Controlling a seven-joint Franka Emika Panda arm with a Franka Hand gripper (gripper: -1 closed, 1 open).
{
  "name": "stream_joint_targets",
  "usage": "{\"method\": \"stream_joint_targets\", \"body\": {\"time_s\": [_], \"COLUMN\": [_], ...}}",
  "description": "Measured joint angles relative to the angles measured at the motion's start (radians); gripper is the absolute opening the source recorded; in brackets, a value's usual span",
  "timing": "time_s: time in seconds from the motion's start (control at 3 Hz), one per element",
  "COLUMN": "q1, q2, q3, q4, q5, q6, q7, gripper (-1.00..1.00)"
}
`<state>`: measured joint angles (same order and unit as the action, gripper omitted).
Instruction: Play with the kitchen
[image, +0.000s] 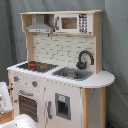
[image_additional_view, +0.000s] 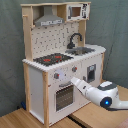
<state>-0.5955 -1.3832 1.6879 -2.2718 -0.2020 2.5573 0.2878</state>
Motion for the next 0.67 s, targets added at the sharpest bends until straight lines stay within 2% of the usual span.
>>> {"method": "stream_joint_targets", "body": {"time_s": [0.67], "q1": [0.094], "q2": [-0.044], "q3": [-0.12], "q4": [0.036], "q5": [-0.051], "q6": [0.0], "q7": [-0.145], "gripper": [1.0]}}
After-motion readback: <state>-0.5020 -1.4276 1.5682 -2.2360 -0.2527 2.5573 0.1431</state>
